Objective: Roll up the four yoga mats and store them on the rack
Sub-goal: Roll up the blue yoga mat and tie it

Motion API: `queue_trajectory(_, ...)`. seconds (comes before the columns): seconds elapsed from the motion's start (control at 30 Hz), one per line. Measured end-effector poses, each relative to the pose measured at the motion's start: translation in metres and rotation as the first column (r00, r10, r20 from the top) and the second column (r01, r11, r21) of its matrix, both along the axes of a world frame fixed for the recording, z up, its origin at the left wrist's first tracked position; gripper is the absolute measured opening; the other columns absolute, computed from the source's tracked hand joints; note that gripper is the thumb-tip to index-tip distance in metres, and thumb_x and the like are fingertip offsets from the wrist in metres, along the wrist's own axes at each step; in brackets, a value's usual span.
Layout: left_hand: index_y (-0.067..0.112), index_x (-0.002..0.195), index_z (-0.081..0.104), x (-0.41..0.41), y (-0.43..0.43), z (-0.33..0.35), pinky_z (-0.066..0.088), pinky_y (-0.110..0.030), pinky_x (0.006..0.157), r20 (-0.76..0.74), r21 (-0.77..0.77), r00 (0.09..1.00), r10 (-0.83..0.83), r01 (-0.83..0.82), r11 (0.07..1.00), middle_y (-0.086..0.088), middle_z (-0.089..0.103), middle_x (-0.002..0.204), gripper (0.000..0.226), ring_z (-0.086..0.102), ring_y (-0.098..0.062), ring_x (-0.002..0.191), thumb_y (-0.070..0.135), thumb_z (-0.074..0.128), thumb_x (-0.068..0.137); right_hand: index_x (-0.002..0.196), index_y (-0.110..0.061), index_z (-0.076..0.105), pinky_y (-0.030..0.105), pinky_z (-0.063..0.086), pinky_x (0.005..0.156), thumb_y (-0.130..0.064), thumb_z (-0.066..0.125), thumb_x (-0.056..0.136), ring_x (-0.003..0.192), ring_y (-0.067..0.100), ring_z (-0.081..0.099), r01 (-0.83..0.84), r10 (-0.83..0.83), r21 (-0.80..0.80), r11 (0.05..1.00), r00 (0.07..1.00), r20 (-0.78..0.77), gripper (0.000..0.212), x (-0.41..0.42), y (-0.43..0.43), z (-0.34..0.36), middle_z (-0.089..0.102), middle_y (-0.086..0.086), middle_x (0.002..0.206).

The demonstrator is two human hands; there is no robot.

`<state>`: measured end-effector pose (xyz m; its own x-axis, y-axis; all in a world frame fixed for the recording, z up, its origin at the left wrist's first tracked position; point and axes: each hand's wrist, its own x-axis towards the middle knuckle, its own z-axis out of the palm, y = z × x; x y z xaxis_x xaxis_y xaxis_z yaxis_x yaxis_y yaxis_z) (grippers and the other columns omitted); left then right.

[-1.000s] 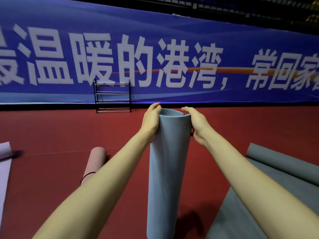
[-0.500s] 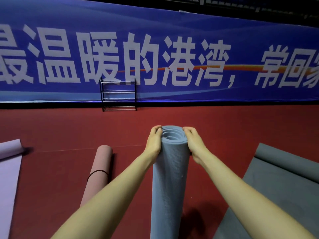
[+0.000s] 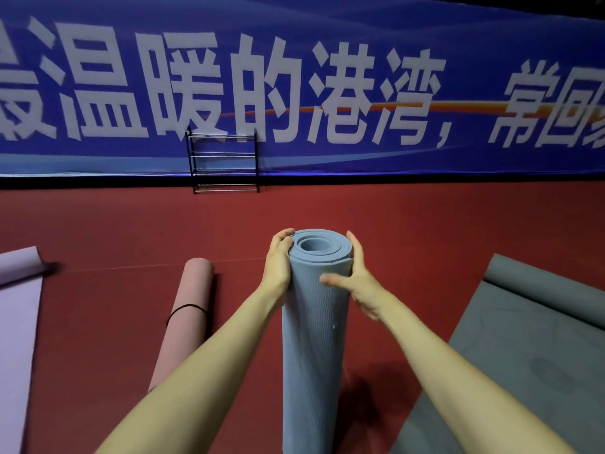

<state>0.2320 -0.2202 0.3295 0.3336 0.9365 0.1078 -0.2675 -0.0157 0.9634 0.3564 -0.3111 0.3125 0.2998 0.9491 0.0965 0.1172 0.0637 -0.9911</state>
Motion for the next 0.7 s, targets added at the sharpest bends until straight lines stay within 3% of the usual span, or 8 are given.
queue_trajectory(0.07,0.013,0.126,0.051,-0.003,0.002,0.000,0.046,-0.015,0.077,-0.011,-0.024,1.000,-0.013,0.013,1.000,-0.002,0.061,0.114,0.029,0.057,-0.010,0.094,0.017,0.039,0.099,0.148,-0.029,0.005,0.020,0.035,0.102,-0.015,0.091,0.052,0.127,0.005,0.038,0.037,-0.028,-0.057,0.998,0.988,0.149,0.130,-0.001,-0.001,-0.002,0.037,-0.014,0.140)
queue_trajectory(0.17,0.015,0.132,0.046,-0.007,0.002,0.000,0.042,-0.023,0.079,-0.038,-0.089,0.999,0.005,-0.009,0.996,-0.001,0.057,0.117,0.034,0.054,-0.013,0.098,0.021,0.040,0.098,0.136,-0.029,0.028,0.008,0.041,0.086,-0.008,0.091,0.054,0.115,0.000,0.048,0.079,-0.082,0.018,0.997,0.982,0.173,0.106,-0.003,-0.002,0.002,0.050,-0.017,0.127)
queue_trajectory(0.3,0.009,0.119,0.059,-0.009,0.006,0.005,0.047,-0.027,0.071,0.078,-0.168,0.996,0.043,-0.030,0.985,-0.009,0.066,0.111,0.032,0.060,-0.017,0.088,0.021,0.047,0.093,0.129,-0.030,0.036,0.013,0.041,0.096,-0.010,0.093,0.049,0.111,-0.005,0.051,0.099,-0.132,0.141,0.985,0.960,0.247,0.100,-0.003,-0.001,0.016,0.053,-0.015,0.125)
queue_trajectory(0.4,0.009,0.103,0.067,-0.003,0.006,0.018,0.049,-0.022,0.056,0.242,-0.235,0.970,0.026,0.033,0.972,-0.006,0.072,0.091,0.024,0.064,-0.017,0.073,0.020,0.052,0.089,0.128,-0.036,0.038,0.021,0.038,0.101,-0.032,0.095,0.039,0.121,0.004,0.047,0.117,-0.204,0.235,0.965,0.896,0.394,0.106,0.001,-0.002,0.039,0.051,-0.010,0.131)
queue_trajectory(0.53,-0.001,0.117,0.062,0.016,-0.001,0.007,0.051,-0.039,0.084,0.448,-0.245,0.892,-0.061,0.188,0.951,-0.012,0.069,0.104,0.032,0.064,-0.025,0.091,0.015,0.052,0.091,0.134,-0.041,0.034,0.033,0.037,0.103,-0.045,0.089,0.036,0.126,0.010,0.038,0.141,-0.213,0.163,0.977,0.749,0.628,0.113,0.019,-0.013,0.061,0.042,-0.011,0.133)
queue_trajectory(0.57,0.002,0.118,0.061,0.021,-0.005,-0.002,0.051,-0.040,0.081,0.423,-0.218,0.897,-0.129,0.239,0.946,-0.008,0.069,0.097,0.030,0.062,-0.021,0.085,0.015,0.050,0.093,0.137,-0.040,0.030,0.038,0.036,0.105,-0.049,0.087,0.035,0.127,0.012,0.037,0.165,-0.203,0.121,0.979,0.701,0.684,0.117,0.027,-0.017,0.059,0.041,-0.009,0.134)
queue_trajectory(0.63,0.014,0.114,0.062,0.028,-0.010,-0.025,0.052,-0.044,0.076,0.220,-0.210,0.927,-0.303,0.348,0.914,0.005,0.064,0.075,0.023,0.055,-0.010,0.067,0.018,0.046,0.097,0.142,-0.036,0.023,0.045,0.033,0.107,-0.054,0.084,0.035,0.130,0.017,0.034,0.209,-0.149,0.027,0.978,0.597,0.788,0.124,0.046,-0.026,0.047,0.037,-0.005,0.138)
queue_trajectory(0.7,0.021,0.113,0.059,0.035,-0.009,-0.058,0.051,-0.050,0.082,0.006,-0.305,0.888,-0.460,0.439,0.845,0.006,0.063,0.083,0.021,0.056,-0.011,0.076,0.018,0.043,0.100,0.147,-0.030,0.016,0.043,0.030,0.108,-0.053,0.085,0.041,0.131,0.020,0.031,0.234,-0.045,-0.079,0.969,0.480,0.876,0.128,0.062,-0.035,0.019,0.032,-0.003,0.141)
